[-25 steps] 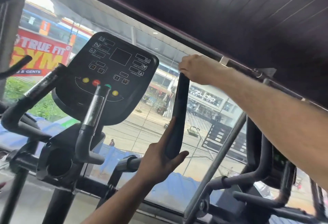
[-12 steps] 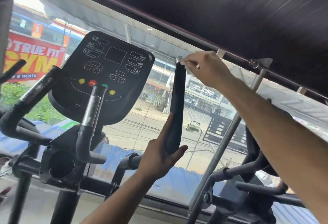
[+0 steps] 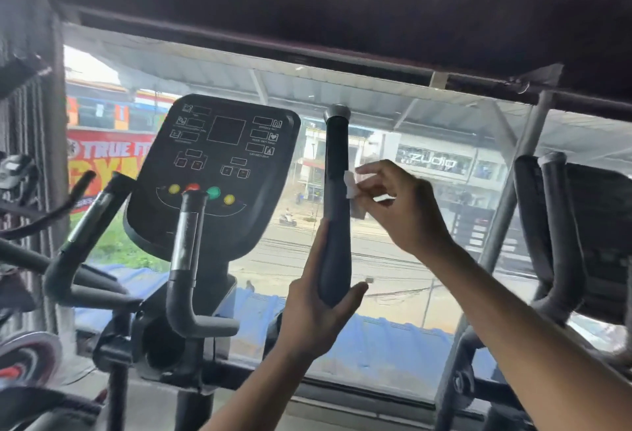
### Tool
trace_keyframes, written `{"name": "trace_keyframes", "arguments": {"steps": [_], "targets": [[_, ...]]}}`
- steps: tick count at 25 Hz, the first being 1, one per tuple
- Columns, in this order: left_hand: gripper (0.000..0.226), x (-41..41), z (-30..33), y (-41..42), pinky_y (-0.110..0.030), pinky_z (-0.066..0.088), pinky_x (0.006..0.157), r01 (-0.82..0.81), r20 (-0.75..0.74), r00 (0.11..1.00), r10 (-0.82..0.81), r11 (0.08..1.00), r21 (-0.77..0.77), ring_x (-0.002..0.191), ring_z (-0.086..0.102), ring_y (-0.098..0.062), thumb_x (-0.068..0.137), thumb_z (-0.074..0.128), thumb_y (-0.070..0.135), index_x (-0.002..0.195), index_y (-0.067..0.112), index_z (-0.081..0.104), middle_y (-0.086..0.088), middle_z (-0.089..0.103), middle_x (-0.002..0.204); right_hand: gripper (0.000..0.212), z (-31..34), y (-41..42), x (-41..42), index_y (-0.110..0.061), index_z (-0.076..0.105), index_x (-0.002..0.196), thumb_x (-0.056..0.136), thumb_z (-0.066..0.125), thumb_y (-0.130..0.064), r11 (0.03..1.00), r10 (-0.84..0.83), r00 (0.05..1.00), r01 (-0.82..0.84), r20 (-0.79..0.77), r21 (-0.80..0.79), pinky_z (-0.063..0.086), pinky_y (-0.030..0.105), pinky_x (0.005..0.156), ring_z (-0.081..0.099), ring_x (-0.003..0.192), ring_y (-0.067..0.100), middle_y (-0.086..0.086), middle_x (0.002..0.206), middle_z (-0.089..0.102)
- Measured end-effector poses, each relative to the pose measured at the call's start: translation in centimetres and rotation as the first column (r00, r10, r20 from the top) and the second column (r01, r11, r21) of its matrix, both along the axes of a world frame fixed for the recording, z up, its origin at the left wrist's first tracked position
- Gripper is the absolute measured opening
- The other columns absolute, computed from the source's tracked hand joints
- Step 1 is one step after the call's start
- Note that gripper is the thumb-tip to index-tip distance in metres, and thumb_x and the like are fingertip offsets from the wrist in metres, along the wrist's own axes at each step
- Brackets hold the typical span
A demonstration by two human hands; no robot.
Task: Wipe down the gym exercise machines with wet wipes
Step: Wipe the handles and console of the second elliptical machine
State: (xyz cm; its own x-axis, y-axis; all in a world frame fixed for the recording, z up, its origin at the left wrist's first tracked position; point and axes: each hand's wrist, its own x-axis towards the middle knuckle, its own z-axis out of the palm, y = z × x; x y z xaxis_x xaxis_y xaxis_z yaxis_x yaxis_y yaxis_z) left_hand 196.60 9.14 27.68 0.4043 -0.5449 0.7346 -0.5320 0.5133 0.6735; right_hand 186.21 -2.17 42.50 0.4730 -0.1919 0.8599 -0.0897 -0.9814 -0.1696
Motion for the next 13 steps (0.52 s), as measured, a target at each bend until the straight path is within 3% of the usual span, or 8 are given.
{"name": "trace_keyframes", "arguments": {"steps": [3, 6, 9, 13], "targets": [[0.094, -0.2, 0.0, -0.5, -0.055, 0.056, 0.1, -0.023, -0.036, 0.999, 0.023, 1.0, 0.003, 0.139, 0.055, -0.026, 0.089, 0.077, 0.035, 0.161, 0.052, 0.019, 0.038, 0.033, 0.159, 0.014, 2.7, -2.2, 0.7, -0.009, 0.078, 0.103, 0.089, 0.075, -0.012, 1.0, 0.001, 0.993, 0.002, 0.115, -0.022, 0.059, 0.021, 0.076, 0.072, 0.088, 0.006, -0.001, 0.093, 0.076], [0.095, -0.2, -0.3, -0.6, -0.069, 0.055, 0.09, -0.053, -0.066, 0.996, 0.055, 0.998, 0.031, 0.131, 0.052, -0.054, 0.088, 0.078, 0.037, 0.159, 0.058, 0.019, 0.016, 0.041, 0.163, 0.014, 2.8, -2.8, 3.5, -0.005, 0.076, 0.101, 0.089, 0.069, -0.003, 0.996, 0.035, 0.991, -0.024, 0.128, -0.086, 0.06, 0.028, 0.076, 0.071, 0.087, 0.015, 0.004, 0.094, 0.071], [0.095, -0.4, -0.1, -0.5, -0.069, 0.054, 0.093, -0.066, -0.104, 0.992, 0.073, 0.995, 0.074, 0.127, 0.052, -0.059, 0.083, 0.078, 0.044, 0.155, 0.064, 0.02, -0.027, 0.055, 0.146, 0.013, 0.0, -2.3, 3.8, -0.005, 0.075, 0.101, 0.09, 0.07, 0.001, 0.995, 0.072, 0.975, -0.055, 0.21, -0.086, 0.058, 0.022, 0.068, 0.068, 0.082, 0.015, 0.003, 0.092, 0.067], [0.095, -0.8, -0.7, -0.8, -0.059, 0.057, 0.095, -0.108, -0.087, 0.99, 0.111, 0.993, 0.039, 0.116, 0.066, -0.044, 0.082, 0.079, 0.044, 0.154, 0.065, 0.021, -0.026, 0.063, 0.136, 0.017, -4.1, -0.4, 1.2, -0.004, 0.078, 0.105, 0.089, 0.074, -0.001, 0.985, 0.17, 0.965, -0.174, 0.201, 0.0, 0.059, 0.02, 0.068, 0.069, 0.084, 0.006, 0.002, 0.091, 0.068]]}}
